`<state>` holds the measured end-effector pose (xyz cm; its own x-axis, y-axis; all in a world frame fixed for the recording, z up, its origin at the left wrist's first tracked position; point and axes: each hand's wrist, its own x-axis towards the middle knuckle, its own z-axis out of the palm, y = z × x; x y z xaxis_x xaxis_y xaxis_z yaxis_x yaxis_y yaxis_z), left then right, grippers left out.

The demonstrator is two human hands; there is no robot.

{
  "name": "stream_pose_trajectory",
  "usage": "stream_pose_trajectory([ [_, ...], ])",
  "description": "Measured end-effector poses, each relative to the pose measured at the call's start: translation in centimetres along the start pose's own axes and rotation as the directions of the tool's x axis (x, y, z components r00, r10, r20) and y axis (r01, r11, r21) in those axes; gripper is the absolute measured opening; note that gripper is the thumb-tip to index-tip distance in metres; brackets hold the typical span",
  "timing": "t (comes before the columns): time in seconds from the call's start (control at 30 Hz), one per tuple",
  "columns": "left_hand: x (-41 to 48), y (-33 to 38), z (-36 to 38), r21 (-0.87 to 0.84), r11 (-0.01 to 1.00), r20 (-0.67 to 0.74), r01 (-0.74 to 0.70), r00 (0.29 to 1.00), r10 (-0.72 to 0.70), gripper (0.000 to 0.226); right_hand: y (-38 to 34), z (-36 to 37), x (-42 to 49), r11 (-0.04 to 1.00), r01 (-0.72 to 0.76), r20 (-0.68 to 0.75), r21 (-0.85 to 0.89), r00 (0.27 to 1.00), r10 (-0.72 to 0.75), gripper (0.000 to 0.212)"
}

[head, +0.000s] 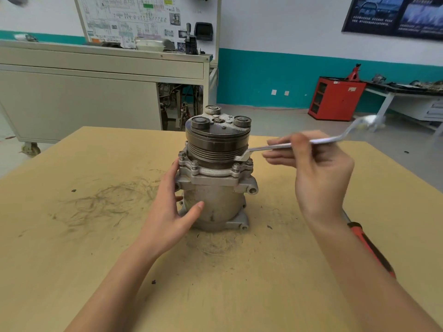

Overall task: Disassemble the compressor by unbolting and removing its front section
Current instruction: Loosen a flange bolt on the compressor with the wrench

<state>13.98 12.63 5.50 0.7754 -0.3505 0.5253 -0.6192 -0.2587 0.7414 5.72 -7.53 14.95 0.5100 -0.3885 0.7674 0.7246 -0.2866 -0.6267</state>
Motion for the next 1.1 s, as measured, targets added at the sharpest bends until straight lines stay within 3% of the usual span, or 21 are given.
stream_pose_trajectory([
  [0.13, 0.0, 0.0, 0.0, 0.000, 1.000, -0.003, -0.002, 1.000, 0.002, 0.084, 0.1, 0.3, -1.7, 0.933, 0.306, 0.137, -0.189, 0.949, -0.283, 0.023],
  [0.4, 0.0, -0.1, 0.1, 0.007, 1.000, -0.015, -0.007, 1.000, 0.007, 0.085, 0.4, -0.5, -3.9, 0.827, 0.458, 0.334, -0.326, 0.874, -0.353, 0.035],
  [0.47, 0.0, -0.2, 0.1, 0.009, 1.000, -0.018, -0.001, 1.000, 0.001, 0.084, 0.6, -0.7, -3.9, 0.926, 0.321, 0.280, -0.200, 0.924, -0.260, 0.024],
  [0.57, 0.0, -0.2, 0.1, 0.014, 1.000, -0.018, 0.001, 1.000, -0.001, 0.084, 1.5, -1.3, -2.3, 0.993, -0.085, 0.140, 0.083, 0.987, 0.073, 0.015],
  [0.67, 0.0, -0.2, 0.1, 0.012, 1.000, -0.018, 0.002, 1.000, -0.002, 0.085, 3.5, -2.3, 1.2, 0.825, -0.481, 0.255, 0.297, 0.873, 0.417, 0.022],
  [0.73, 0.1, -0.3, 0.1, 0.005, 1.000, -0.018, 0.007, 1.000, -0.006, 0.085, 4.9, -2.4, 3.5, 0.693, -0.646, 0.385, 0.321, 0.757, 0.528, 0.025],
  [0.83, 0.1, -0.3, 0.1, 0.006, 1.000, -0.015, 0.006, 1.000, -0.005, 0.085, 6.7, -1.7, 5.7, 0.609, -0.747, 0.506, 0.268, 0.647, 0.571, 0.023],
  [0.93, 0.1, -0.3, 0.0, 0.005, 1.000, -0.018, 0.002, 1.000, -0.002, 0.083, 7.4, -1.1, 6.5, 0.602, -0.760, 0.544, 0.246, 0.622, 0.563, 0.023],
  [1.0, 0.0, -0.2, 0.0, 0.003, 1.000, -0.017, 0.001, 1.000, -0.001, 0.082, 7.1, -1.0, 6.5, 0.617, -0.735, 0.503, 0.282, 0.661, 0.558, 0.025],
  [1.1, 0.0, -0.2, 0.0, 0.006, 1.000, -0.015, 0.002, 1.000, -0.002, 0.082, 5.5, -1.0, 6.0, 0.717, -0.608, 0.330, 0.340, 0.791, 0.515, 0.030],
])
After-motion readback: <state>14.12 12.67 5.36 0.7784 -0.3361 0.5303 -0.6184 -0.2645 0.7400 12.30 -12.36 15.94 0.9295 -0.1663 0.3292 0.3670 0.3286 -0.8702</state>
